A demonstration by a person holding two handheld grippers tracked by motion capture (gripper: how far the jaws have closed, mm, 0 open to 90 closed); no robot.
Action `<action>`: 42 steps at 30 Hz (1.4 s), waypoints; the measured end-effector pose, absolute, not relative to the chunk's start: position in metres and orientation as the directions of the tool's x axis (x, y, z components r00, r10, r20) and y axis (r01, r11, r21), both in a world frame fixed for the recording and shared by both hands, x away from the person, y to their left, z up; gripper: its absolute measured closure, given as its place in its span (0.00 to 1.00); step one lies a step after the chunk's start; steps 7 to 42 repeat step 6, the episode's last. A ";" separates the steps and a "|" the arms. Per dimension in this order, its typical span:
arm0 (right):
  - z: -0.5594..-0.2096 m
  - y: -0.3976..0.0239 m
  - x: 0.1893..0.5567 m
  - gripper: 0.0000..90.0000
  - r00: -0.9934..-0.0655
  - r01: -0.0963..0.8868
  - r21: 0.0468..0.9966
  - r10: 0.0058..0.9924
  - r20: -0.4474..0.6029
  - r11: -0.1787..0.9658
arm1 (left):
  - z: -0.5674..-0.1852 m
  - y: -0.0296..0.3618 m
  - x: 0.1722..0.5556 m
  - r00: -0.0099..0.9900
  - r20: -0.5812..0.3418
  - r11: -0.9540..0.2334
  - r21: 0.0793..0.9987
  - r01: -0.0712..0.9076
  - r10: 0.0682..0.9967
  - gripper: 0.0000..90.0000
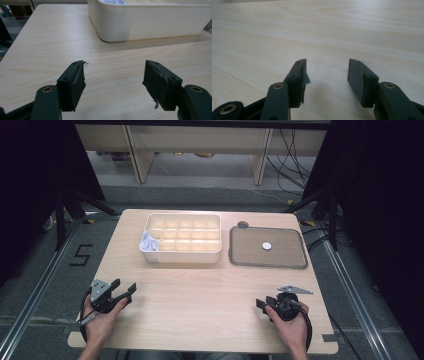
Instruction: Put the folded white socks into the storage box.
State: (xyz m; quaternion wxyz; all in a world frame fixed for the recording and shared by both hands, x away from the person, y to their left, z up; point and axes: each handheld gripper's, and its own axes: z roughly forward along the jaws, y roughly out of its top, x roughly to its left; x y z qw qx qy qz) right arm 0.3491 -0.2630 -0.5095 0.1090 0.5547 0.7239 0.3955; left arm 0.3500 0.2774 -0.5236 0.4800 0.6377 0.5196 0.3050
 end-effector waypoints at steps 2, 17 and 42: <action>-0.510 -0.263 0.349 0.55 -0.383 0.690 0.719 0.884 0.268 0.081 | -0.524 0.276 0.349 0.277 -0.106 -0.005 0.928 0.372 0.955 0.35; -0.509 -0.263 0.347 0.53 -0.390 0.633 0.770 0.891 0.231 0.078 | -0.524 0.276 0.350 0.260 -0.107 0.000 0.925 0.380 0.960 0.34; -0.509 -0.263 0.347 0.53 -0.390 0.633 0.770 0.891 0.231 0.078 | -0.524 0.276 0.350 0.260 -0.107 0.000 0.925 0.380 0.960 0.34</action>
